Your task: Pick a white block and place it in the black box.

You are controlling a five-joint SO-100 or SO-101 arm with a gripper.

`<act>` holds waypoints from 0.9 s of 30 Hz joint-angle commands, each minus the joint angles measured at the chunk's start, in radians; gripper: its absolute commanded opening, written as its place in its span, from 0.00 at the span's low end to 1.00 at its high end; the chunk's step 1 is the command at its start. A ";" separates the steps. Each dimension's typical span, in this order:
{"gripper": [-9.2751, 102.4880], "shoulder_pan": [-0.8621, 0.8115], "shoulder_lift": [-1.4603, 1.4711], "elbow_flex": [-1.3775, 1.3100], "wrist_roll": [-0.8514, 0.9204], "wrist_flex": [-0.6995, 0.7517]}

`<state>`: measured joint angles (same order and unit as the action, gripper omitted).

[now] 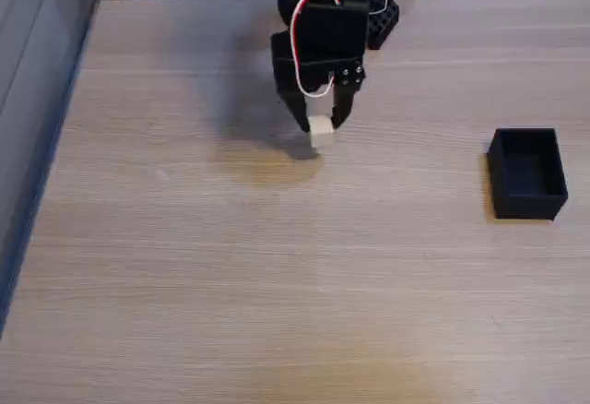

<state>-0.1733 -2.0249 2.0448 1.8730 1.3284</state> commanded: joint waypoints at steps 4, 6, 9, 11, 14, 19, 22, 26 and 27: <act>0.08 0.209 -0.071 -0.077 -0.100 0.167; 0.08 0.281 -0.078 -0.098 -0.158 0.199; 0.08 0.383 -0.080 -0.138 -0.230 0.227; 0.08 0.446 -0.074 -0.166 -0.273 0.229; 0.08 0.534 -0.037 -0.222 -0.344 0.230; 0.09 0.647 0.061 -0.307 -0.460 0.195; 0.09 0.695 0.132 -0.348 -0.503 0.150; 0.09 0.735 0.236 -0.428 -0.540 0.100; 0.09 0.741 0.262 -0.454 -0.541 0.091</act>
<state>0.5492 -1.8086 1.6690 1.3438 1.4450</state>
